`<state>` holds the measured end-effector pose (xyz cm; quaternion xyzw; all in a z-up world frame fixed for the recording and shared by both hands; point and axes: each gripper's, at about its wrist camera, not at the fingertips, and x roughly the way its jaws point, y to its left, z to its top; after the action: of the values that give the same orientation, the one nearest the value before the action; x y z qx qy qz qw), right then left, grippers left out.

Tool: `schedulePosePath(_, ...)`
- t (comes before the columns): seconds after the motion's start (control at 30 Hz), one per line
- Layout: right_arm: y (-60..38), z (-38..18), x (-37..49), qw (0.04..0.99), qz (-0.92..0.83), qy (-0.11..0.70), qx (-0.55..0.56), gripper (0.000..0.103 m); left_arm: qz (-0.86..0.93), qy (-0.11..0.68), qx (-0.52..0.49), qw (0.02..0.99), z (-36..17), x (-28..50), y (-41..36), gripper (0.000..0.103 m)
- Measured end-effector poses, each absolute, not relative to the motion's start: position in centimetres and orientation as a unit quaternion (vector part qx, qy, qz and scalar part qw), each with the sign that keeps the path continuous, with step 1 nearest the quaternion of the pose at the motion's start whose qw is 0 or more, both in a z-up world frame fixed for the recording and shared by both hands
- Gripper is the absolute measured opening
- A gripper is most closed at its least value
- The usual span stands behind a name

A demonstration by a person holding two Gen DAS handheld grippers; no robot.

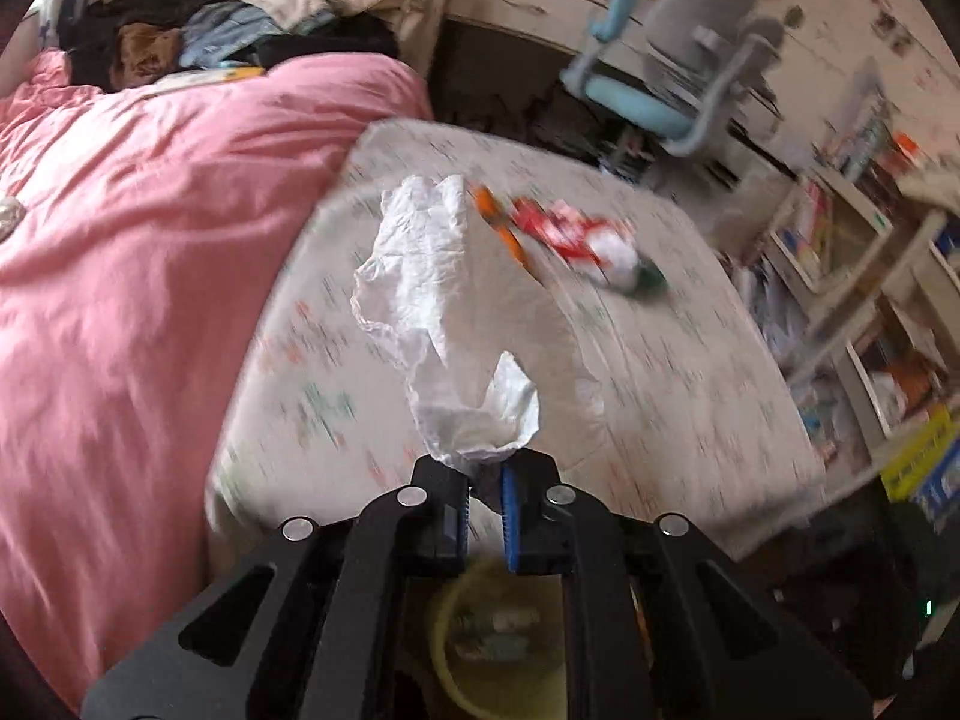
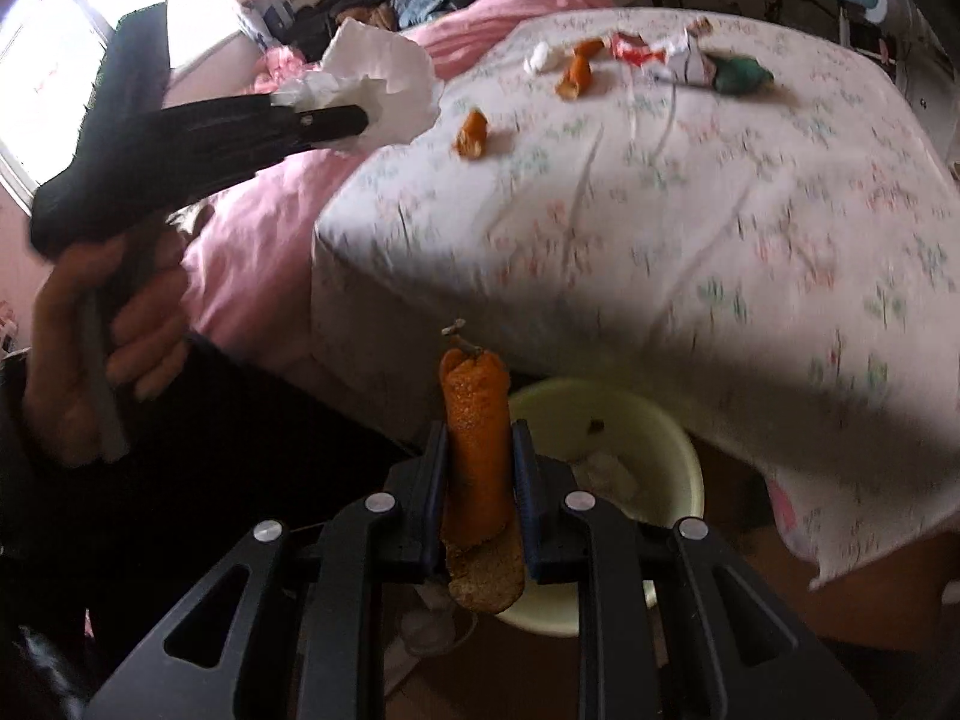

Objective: Collect trash
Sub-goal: 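Lower both tools over the yellow bin and open them to drop the items, then raise both open tools from the bin back toward the table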

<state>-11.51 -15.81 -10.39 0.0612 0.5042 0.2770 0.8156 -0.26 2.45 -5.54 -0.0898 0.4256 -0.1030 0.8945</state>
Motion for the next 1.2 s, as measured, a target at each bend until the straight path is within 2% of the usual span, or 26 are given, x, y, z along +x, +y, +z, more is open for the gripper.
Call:
schedulePosePath(0.27, -16.1, -12.5, -13.5, 0.804, 0.262, 0.532, 0.054, 0.022, -0.139, 0.465, -0.035, 0.873, -8.3, -5.7, -2.2, 0.009)
schedulePosePath(0.33, -16.2, -13.1, -13.6, 0.798, 0.256, 0.543, 0.053, 0.024, -0.136, 0.476, -0.019, 0.868, -9.1, -6.6, -2.9, 0.009)
schedulePosePath(0.4, -16.6, -13.8, -13.7, 0.795, 0.238, 0.555, 0.052, 0.034, -0.133, 0.489, 0.006, 0.862, -9.9, -7.5, -3.8, 0.009)
schedulePosePath(0.5, -17.8, -13.5, -13.6, 0.802, 0.222, 0.548, 0.079, 0.037, -0.138, 0.527, 0.039, 0.838, -11.7, -7.8, -5.1, 0.011)
schedulePosePath(0.57, -18.7, -13.1, -13.4, 0.812, 0.208, 0.536, 0.098, 0.04, -0.141, 0.552, 0.056, 0.82, -12.9, -7.9, -5.8, 0.021)
schedulePosePath(0.67, -19.7, -12.5, -13.5, 0.823, 0.195, 0.519, 0.123, 0.042, -0.138, 0.558, 0.075, 0.815, -13.3, -8.4, -6.3, 0.048)
schedulePosePath(0.73, -20.2, -12.3, -13.5, 0.829, 0.19, 0.509, 0.132, 0.043, -0.138, 0.549, 0.071, 0.821, -12.9, -8.6, -6.2, 0.055)
schedulePosePath(0.87, -20.8, -12.1, -13.7, 0.838, 0.186, 0.491, 0.145, 0.049, -0.127, 0.536, 0.042, 0.834, -12.1, -8.2, -5.0, 0.058)
schedulePosePath(1.07, -21.1, -11.5, -13.8, 0.848, 0.179, 0.477, 0.147, 0.049, -0.091, 0.478, -0.007, 0.874, -9.7, -7.9, -2.9, 0.072)
schedulePosePath(1.2, -20.7, -11.5, -13.7, 0.851, 0.177, 0.477, 0.128, 0.05, -0.069, 0.455, -0.033, 0.887, -8.7, -7.6, -1.6, 0.075)
